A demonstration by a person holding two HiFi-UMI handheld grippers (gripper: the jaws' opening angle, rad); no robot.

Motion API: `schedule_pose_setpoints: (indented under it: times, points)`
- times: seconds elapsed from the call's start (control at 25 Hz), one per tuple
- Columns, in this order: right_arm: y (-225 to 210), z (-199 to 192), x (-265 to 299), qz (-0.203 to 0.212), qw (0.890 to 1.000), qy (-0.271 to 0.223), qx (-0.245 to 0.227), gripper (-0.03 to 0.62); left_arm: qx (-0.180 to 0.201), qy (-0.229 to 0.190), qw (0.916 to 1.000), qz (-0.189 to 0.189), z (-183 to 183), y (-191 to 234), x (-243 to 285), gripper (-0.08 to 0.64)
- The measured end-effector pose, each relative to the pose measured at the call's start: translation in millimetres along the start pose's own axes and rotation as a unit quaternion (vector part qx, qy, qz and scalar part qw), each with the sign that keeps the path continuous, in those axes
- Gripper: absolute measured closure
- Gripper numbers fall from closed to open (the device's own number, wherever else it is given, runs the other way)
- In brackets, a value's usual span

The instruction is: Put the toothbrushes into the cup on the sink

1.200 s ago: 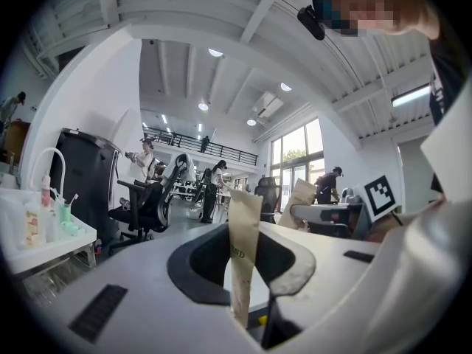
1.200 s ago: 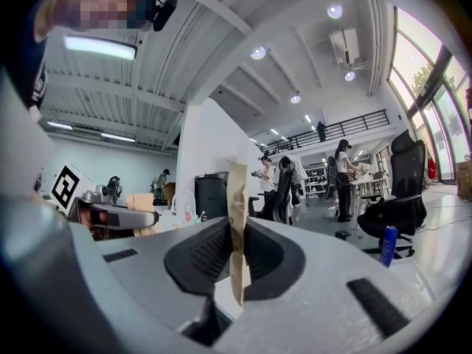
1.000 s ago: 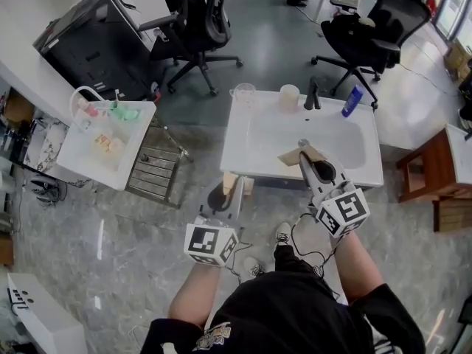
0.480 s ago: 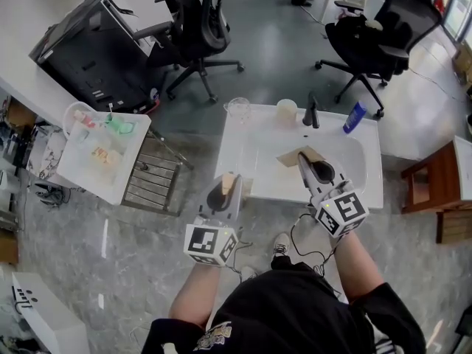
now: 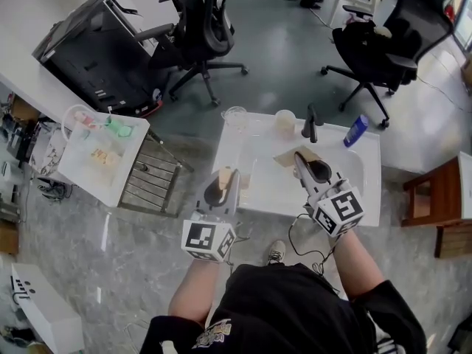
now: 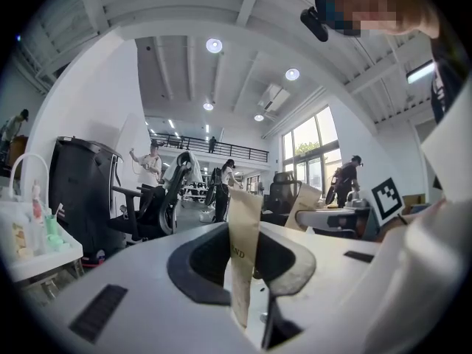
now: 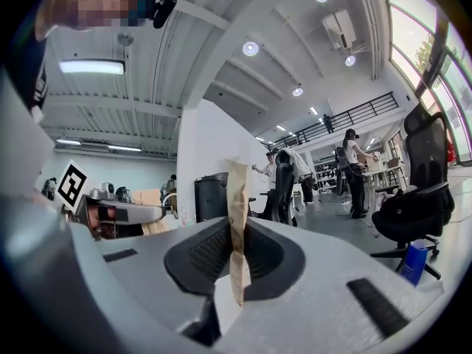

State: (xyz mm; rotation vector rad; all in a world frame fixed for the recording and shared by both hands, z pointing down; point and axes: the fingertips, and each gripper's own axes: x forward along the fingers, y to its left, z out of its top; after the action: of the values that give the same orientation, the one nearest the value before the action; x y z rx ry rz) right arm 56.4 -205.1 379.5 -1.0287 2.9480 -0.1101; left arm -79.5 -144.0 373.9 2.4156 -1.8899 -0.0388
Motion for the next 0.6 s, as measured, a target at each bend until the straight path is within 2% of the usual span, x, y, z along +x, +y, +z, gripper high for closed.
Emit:
schedule_pose_setpoints:
  times: [0.28, 0.6]
  points:
    - [-10.9, -1.2, 2.0, 0.007, 1.000, 0.000, 0.000, 0.557, 0.007, -0.003, 1.0000, 0.006, 3.5, -0.8, 15.1, 0.497]
    - [-16.0, -6.2, 10.2, -0.007, 1.000, 0.000, 0.004, 0.557, 0.010, -0.008, 0.9999, -0.002, 5.2, 13.5, 30.0, 0.497]
